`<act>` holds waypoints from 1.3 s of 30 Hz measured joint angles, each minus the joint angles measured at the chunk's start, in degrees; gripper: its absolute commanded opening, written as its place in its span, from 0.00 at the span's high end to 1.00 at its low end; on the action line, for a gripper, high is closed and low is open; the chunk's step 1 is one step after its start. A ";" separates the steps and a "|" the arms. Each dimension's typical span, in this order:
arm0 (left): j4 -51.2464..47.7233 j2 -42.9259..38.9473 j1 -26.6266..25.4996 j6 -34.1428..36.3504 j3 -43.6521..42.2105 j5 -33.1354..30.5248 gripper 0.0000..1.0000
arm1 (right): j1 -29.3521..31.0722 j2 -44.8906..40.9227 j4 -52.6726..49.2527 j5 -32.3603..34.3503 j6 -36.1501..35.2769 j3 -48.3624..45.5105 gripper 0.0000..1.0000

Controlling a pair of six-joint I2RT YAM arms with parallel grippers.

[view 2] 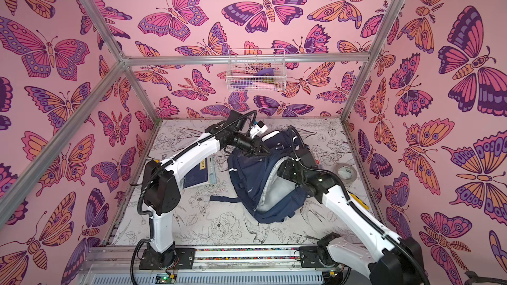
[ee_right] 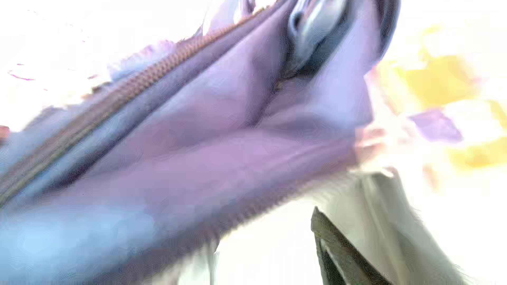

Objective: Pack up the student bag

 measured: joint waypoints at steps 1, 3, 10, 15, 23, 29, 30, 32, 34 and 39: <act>0.48 0.00 -0.37 0.44 -1.01 -0.52 1.00 | -0.94 -1.38 -3.39 1.22 -1.16 1.60 0.25; 0.42 0.09 -0.92 1.25 -2.91 -2.12 1.00 | -3.10 -3.21 -7.63 2.10 -3.23 3.98 0.26; -2.75 0.83 -1.25 4.50 -5.31 -12.57 1.00 | -4.59 -0.92 -11.89 -4.63 -6.40 3.04 0.34; -3.41 0.83 -0.74 6.21 -4.98 -14.64 1.00 | -4.59 -0.31 -12.74 -5.86 -6.45 2.40 0.35; -3.76 0.90 -1.95 6.67 -5.01 -14.32 0.59 | -4.61 5.90 -9.03 -6.38 -6.27 9.75 0.35; -3.74 -3.30 -0.15 3.65 -8.76 -18.78 0.34 | -3.30 14.05 -2.91 -12.57 -5.05 15.72 0.35; -3.61 -5.53 1.16 2.86 -10.45 -20.33 0.32 | -2.67 15.21 -2.34 -13.33 -5.07 16.87 0.35; -2.75 -12.48 5.99 0.46 -15.06 -24.22 0.28 | -0.33 19.17 -1.09 -15.47 -5.14 20.94 0.35; -0.96 -19.21 11.67 -1.90 -19.43 -27.43 0.24 | 2.29 23.37 -0.39 -17.22 -5.33 25.38 0.35; 1.90 -30.16 27.67 -7.32 -30.36 -33.66 0.20 | 10.49 36.96 1.09 -20.90 -6.69 38.05 0.36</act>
